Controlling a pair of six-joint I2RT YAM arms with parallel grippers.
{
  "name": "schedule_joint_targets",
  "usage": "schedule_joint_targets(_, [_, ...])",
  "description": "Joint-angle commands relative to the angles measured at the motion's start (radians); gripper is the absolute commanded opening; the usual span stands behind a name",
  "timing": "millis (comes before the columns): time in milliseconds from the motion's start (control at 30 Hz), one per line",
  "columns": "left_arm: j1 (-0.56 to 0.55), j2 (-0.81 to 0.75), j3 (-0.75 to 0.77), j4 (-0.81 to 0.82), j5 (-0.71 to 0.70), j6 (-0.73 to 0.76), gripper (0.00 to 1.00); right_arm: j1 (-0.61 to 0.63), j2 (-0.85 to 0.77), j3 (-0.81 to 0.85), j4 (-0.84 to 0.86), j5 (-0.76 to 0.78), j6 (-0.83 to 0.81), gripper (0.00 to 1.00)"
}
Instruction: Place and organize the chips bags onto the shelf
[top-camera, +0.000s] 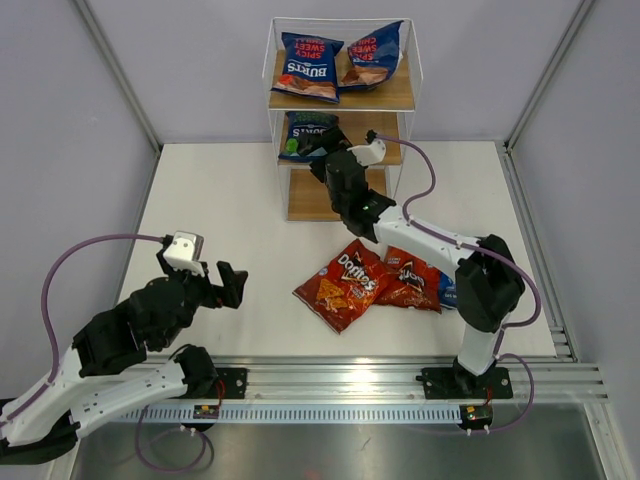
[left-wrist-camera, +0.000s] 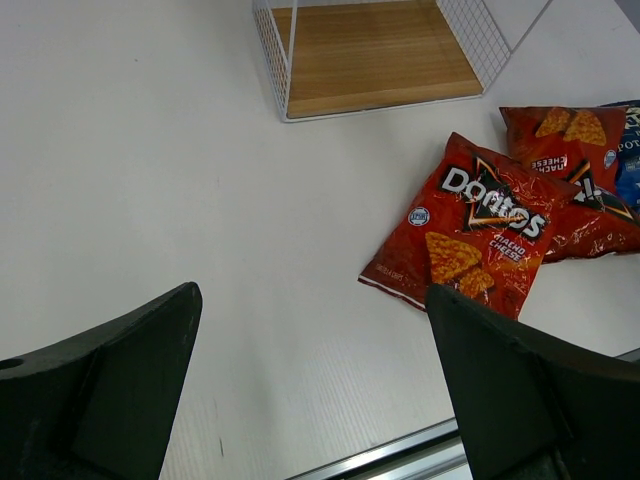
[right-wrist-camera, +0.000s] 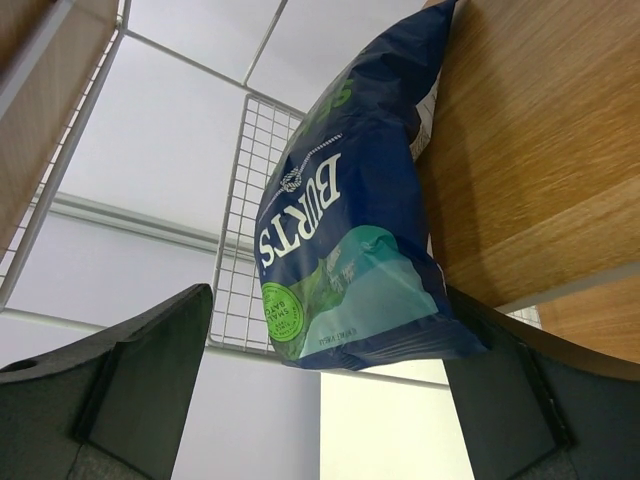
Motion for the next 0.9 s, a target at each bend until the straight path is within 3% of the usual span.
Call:
schedule_joint_targets(0, [0.002, 0.008, 0.001, 0.027, -0.02, 0.001, 0.99, 0.008, -0.039, -0.042, -0.089, 0.021, 0.005, 1.0])
schedule_joint_targets(233, [0.002, 0.014, 0.002, 0.024, -0.032, -0.003, 0.99, 0.008, -0.134, -0.155, -0.026, -0.031, -0.027, 0.99])
schedule_joint_targets(533, [0.002, 0.029, 0.01, 0.015, -0.043, -0.017, 0.99, 0.008, -0.233, -0.221, -0.069, -0.068, -0.136, 1.0])
schedule_joint_targets(867, [0.002, 0.026, 0.015, 0.021, 0.02, -0.084, 0.99, 0.007, -0.496, -0.493, -0.078, -0.072, -0.483, 0.99])
